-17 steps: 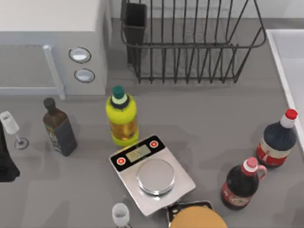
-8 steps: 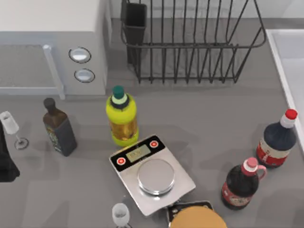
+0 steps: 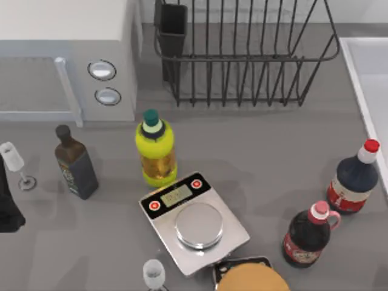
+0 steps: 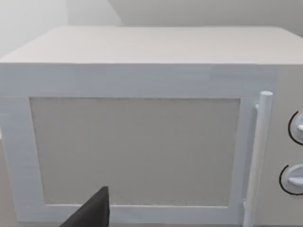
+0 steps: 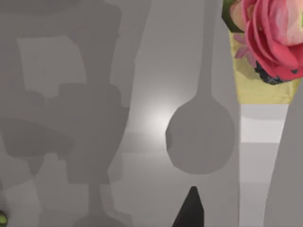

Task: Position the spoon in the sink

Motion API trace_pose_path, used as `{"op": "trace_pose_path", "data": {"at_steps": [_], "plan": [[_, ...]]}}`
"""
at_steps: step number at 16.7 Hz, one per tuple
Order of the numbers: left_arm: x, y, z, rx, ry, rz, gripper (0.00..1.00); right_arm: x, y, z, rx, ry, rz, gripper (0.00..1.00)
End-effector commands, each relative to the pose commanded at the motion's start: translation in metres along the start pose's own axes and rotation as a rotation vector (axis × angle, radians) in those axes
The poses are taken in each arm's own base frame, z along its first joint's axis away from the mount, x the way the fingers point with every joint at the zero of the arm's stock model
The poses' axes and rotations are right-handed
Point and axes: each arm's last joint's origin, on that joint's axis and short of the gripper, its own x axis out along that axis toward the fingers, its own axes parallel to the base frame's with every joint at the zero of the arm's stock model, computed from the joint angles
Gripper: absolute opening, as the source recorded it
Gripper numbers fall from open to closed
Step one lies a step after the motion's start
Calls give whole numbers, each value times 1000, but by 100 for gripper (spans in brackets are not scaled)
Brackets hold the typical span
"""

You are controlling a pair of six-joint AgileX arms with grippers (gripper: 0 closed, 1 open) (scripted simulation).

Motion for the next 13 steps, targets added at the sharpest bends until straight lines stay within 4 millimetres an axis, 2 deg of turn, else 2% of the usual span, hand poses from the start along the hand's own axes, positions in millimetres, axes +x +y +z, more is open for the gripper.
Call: {"op": "trace_pose_path", "data": {"at_steps": [3, 7, 10, 13], "plan": [[0, 0, 0, 0, 0, 0, 100, -13, -8, 51, -3, 31, 7, 0], [0, 0, 0, 0, 0, 0, 100, -25, -11, 131, -7, 34, 1, 0], [0, 0, 0, 0, 0, 0, 100, -23, -5, 185, -7, 15, -8, 0], [0, 0, 0, 0, 0, 0, 100, -13, 10, 224, -7, -15, -18, 0]]}}
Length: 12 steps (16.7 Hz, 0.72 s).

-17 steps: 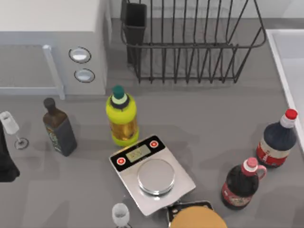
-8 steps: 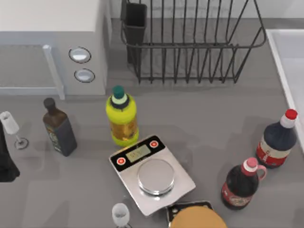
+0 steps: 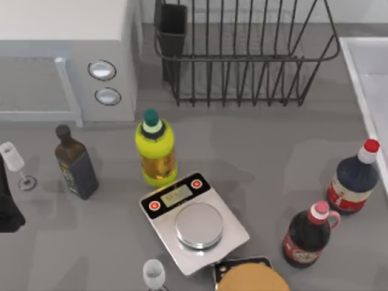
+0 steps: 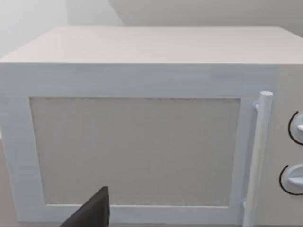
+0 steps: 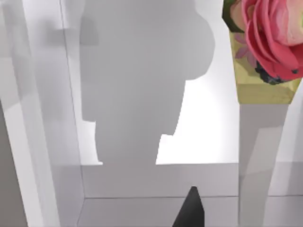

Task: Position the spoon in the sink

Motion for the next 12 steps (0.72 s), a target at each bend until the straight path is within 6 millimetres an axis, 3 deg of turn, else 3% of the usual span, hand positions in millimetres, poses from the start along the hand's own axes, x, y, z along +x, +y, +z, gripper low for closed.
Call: {"op": "trace_pose_path", "data": {"at_steps": [5, 12], "plan": [[0, 0, 0, 0, 0, 0, 100, 24, 26, 33, 2, -36, -10, 0], [0, 0, 0, 0, 0, 0, 100, 31, 35, 39, 2, -48, -14, 0]]}}
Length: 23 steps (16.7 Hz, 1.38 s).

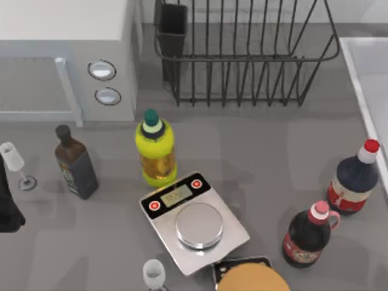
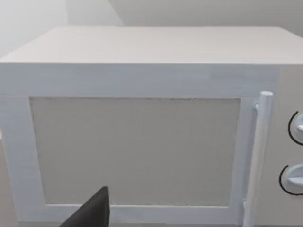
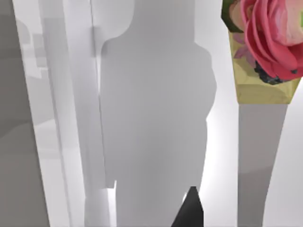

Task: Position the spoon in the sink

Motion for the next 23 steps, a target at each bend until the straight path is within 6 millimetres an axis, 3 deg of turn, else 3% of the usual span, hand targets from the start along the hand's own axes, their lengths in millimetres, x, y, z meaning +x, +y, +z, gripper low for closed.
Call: {"op": "trace_pose_path", "data": {"at_steps": [6, 12, 18, 23], "plan": [[0, 0, 0, 0, 0, 0, 100, 8, -2, 3, 3, -11, 0, 0], [0, 0, 0, 0, 0, 0, 100, 41, 0, 0, 0, 12, 2, 0], [0, 0, 0, 0, 0, 0, 100, 44, 0, -1, 0, 1, 0, 0], [0, 0, 0, 0, 0, 0, 100, 44, 0, -1, 0, 1, 0, 38]]}}
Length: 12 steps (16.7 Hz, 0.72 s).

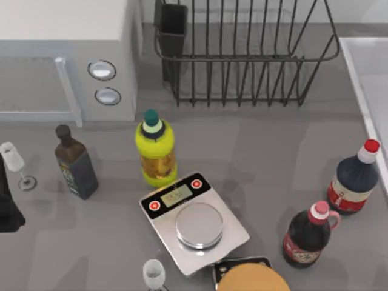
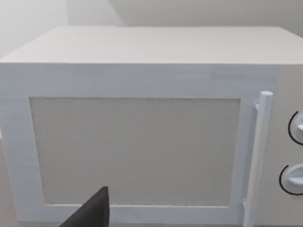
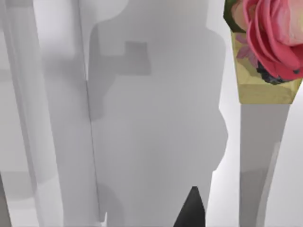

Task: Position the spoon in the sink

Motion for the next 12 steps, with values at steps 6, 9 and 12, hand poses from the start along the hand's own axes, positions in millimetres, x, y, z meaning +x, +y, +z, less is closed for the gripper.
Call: {"op": "trace_pose_path", "data": {"at_steps": [6, 9, 12], "plan": [[0, 0, 0, 0, 0, 0, 100, 0, 0, 0, 0, 0, 0, 83], [0, 0, 0, 0, 0, 0, 100, 0, 0, 0, 0, 0, 0, 100], [0, 0, 0, 0, 0, 0, 100, 0, 0, 0, 0, 0, 0, 100]]}}
